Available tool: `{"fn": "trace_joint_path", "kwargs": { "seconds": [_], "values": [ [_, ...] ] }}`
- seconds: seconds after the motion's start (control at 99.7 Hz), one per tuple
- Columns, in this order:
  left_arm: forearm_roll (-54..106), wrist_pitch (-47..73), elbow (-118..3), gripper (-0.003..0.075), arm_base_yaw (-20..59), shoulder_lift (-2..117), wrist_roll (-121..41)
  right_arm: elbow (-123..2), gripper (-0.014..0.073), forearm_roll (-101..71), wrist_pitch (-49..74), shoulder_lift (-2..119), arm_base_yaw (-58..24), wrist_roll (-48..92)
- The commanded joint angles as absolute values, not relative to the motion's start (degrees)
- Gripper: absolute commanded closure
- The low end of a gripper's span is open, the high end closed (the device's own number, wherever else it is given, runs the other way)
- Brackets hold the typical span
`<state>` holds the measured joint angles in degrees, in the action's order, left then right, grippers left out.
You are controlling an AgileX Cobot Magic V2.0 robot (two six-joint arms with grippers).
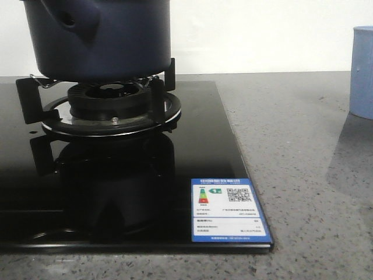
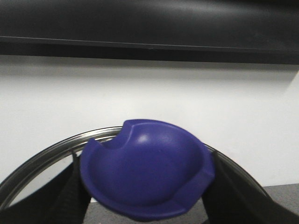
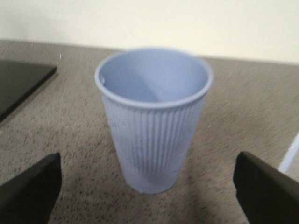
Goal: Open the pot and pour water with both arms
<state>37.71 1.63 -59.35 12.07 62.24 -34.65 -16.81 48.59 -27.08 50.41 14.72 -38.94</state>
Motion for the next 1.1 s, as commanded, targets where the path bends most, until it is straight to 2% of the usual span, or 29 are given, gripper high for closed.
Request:
{"fn": "trace_joint_path", "kwargs": {
  "seconds": [0.0,0.14,0.361,1.093],
  "values": [
    [38.2,-3.1,-61.5,0.0362,14.2,60.5,-34.4,-17.9,-0.0062,47.7,-27.9,43.6,15.2,-40.5],
    [38.2,-2.8,-61.5,0.0362,19.2,61.2,-34.4,-17.9,-0.0062,48.1,-23.9,34.2,15.2,-45.6],
    [38.2,-3.0,-61.5,0.0362,25.8,65.3,-34.4,-17.9,-0.0062,49.0,-20.5,27.1,13.8,-47.0],
    [41.7,-3.9,-61.5,0.0362,28.9,73.3,-34.4,-17.9,-0.0062,50.5,-17.4,24.0,11.6,-47.0]
  ]
}}
